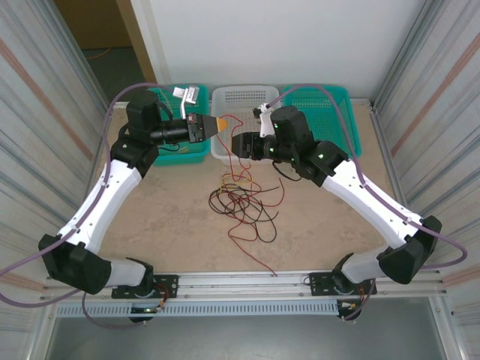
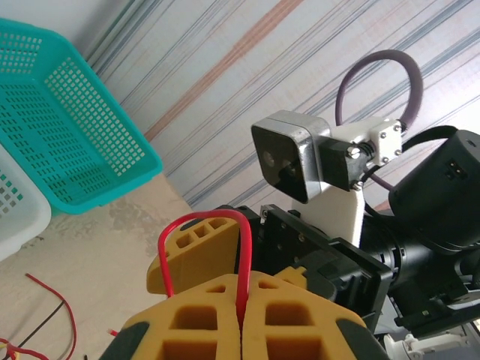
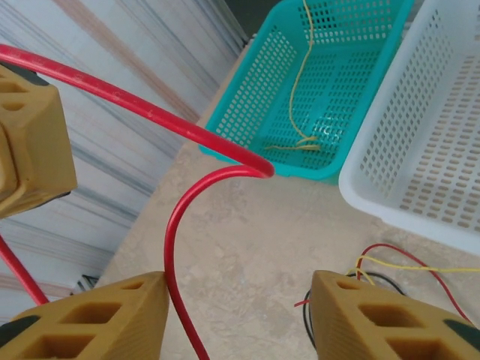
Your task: Untangle the cables
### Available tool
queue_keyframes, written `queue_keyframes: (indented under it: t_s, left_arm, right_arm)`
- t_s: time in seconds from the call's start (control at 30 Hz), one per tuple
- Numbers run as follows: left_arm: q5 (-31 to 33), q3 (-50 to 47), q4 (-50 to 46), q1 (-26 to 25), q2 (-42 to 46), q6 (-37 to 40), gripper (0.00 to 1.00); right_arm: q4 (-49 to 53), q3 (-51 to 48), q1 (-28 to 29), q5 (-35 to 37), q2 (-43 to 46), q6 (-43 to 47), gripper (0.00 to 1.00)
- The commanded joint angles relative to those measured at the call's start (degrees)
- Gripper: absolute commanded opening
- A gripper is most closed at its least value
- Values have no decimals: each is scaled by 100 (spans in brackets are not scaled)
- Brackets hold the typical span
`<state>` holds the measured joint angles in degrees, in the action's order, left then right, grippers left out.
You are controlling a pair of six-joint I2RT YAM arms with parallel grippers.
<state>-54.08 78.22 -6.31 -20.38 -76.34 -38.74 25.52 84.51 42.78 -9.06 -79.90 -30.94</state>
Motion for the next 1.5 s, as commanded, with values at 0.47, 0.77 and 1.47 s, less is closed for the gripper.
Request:
queue_keyframes:
  t_s: [0.47, 0.77, 1.47]
  left_arm:
    - [-189, 460, -307, 364, 13, -10, 0]
    - [-170, 714, -1427, 848, 89, 535, 0]
    - [479, 1423, -640, 882, 64, 40, 0]
  right_arm:
    - [300, -548, -217, 398, 440, 150, 0]
    - [766, -764, -1029, 423, 1229, 330, 0]
    - [1193, 171, -561, 745, 939, 572, 0]
